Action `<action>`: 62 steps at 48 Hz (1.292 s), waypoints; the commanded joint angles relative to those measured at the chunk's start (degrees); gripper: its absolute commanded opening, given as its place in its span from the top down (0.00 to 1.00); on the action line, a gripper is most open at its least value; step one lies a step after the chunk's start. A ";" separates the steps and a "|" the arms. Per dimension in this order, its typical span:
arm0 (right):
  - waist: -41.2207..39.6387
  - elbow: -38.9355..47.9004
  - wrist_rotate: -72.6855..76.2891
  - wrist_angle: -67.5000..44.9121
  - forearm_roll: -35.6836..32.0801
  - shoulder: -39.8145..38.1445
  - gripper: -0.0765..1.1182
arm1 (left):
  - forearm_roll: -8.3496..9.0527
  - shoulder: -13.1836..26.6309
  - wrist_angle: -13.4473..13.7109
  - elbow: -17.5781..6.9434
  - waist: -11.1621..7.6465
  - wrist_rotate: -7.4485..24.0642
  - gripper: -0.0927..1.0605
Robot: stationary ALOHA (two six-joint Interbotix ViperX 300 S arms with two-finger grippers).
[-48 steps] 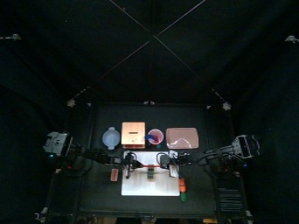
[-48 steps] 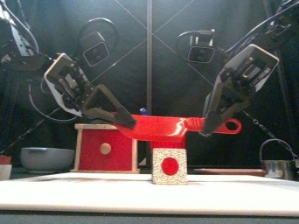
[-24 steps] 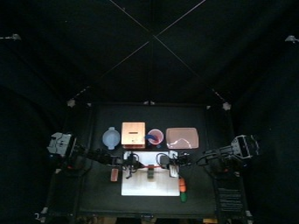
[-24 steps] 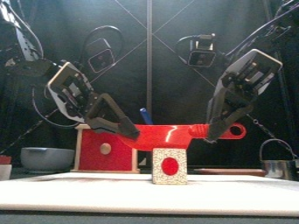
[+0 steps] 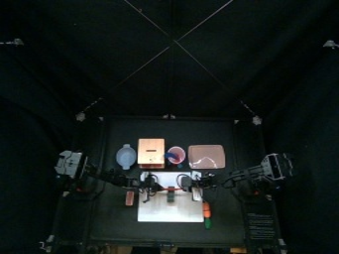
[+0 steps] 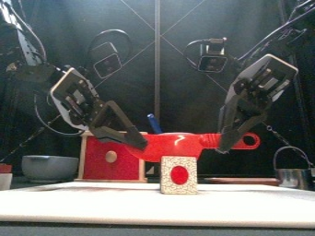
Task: Cut the sushi into 4 pieces with the knife
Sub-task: Cut the sushi into 4 pieces
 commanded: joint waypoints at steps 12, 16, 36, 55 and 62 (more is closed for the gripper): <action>-0.09 -2.46 -0.18 -1.49 0.26 5.10 0.87 | -1.58 3.08 0.88 -0.70 0.35 -0.09 0.83; -0.09 -3.08 -0.18 -1.32 0.26 7.03 0.87 | -2.37 4.31 1.76 -0.97 0.35 -0.09 0.83; -2.72 -3.96 -0.18 2.81 -0.09 6.42 0.87 | -2.29 5.36 3.25 -1.93 3.25 0.26 0.83; -2.81 -4.75 -0.18 6.50 -0.88 -0.53 0.87 | 4.31 -1.49 4.13 -1.93 4.22 0.26 0.84; -1.32 -4.57 -0.09 6.94 -0.62 -3.34 0.87 | 5.71 -6.15 4.22 -1.85 3.08 0.26 0.84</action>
